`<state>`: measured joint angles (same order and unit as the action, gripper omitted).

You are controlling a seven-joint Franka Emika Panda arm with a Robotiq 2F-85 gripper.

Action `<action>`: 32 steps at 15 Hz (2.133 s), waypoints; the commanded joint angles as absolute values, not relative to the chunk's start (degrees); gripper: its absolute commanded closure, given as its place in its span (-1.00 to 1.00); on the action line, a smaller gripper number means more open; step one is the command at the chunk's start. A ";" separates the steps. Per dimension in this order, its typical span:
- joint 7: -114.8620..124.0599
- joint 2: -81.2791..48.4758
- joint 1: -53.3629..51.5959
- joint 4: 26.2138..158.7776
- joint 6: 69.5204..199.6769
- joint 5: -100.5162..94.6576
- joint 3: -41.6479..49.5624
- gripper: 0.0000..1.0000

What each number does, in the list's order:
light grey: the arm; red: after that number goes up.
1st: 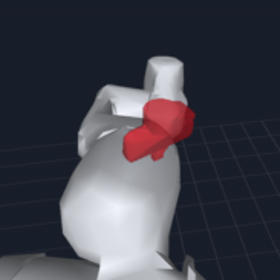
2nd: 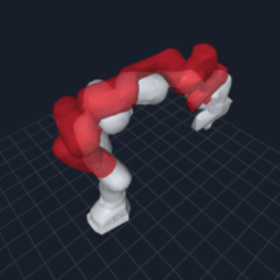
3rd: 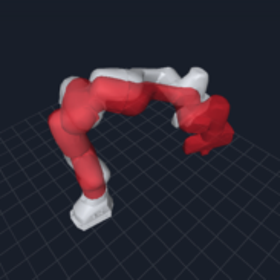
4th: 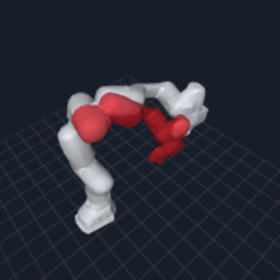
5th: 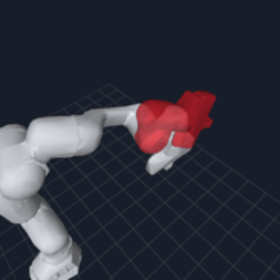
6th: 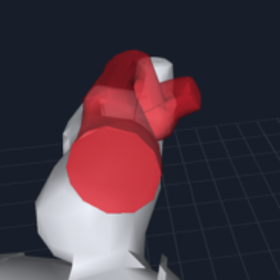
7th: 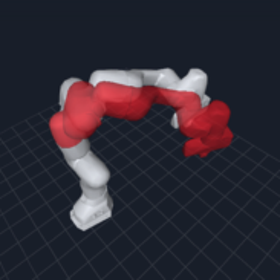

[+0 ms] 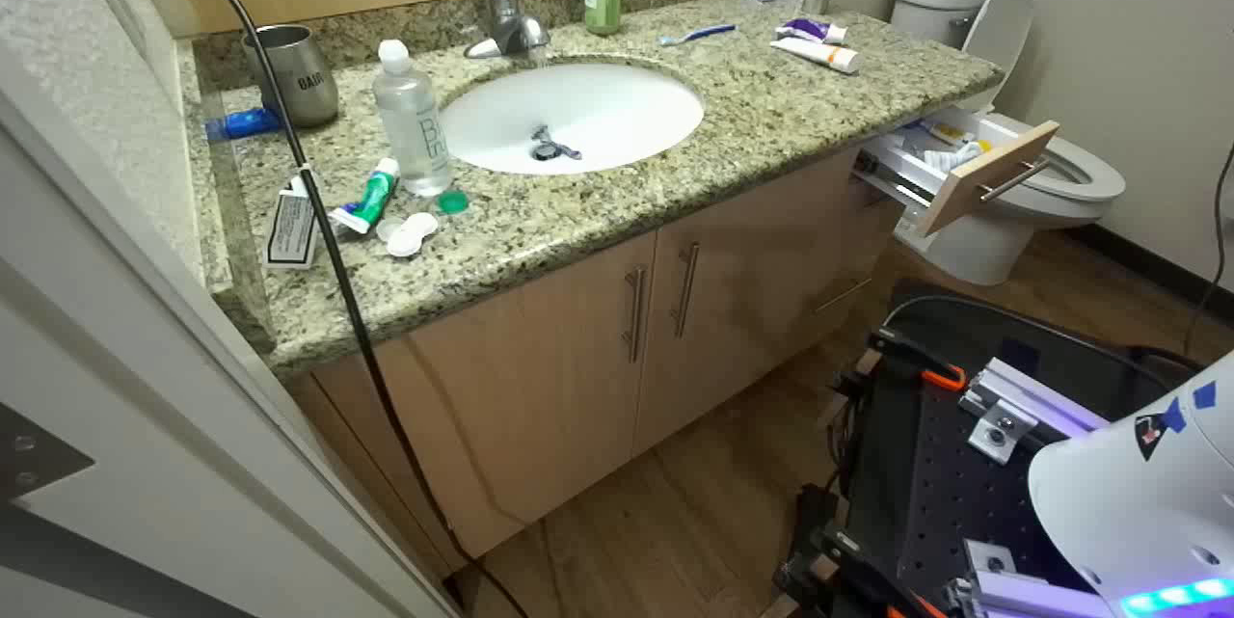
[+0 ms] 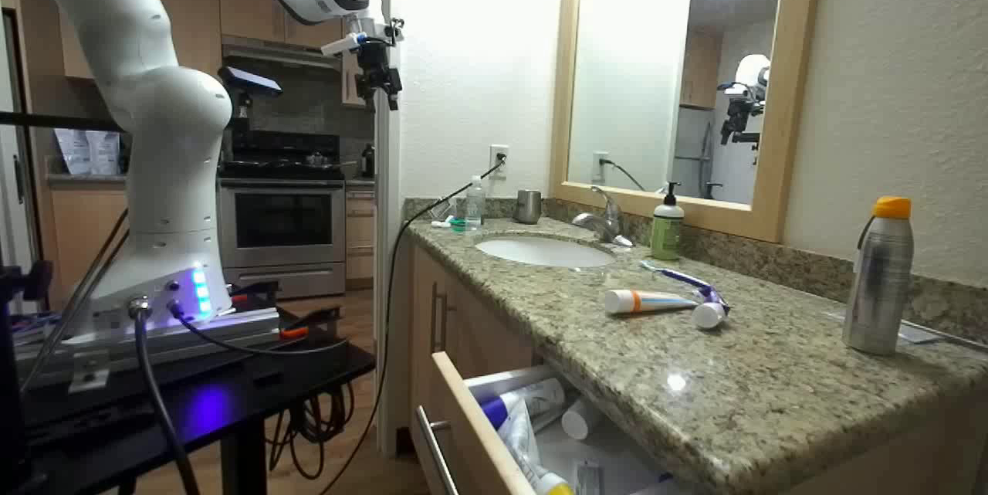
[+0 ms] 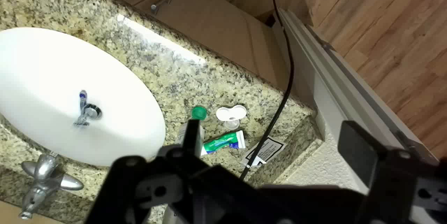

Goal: Close the drawer

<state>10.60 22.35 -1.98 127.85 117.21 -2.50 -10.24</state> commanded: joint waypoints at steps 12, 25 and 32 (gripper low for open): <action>17.14 11.08 8.35 114.91 120.68 -1.03 5.41 -1.00; 19.29 8.17 16.03 113.46 119.72 -3.04 14.46 -1.00; 25.67 -9.46 22.86 101.86 115.82 -4.95 23.16 -1.00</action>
<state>25.22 -2.25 19.75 106.90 118.15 -3.92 20.06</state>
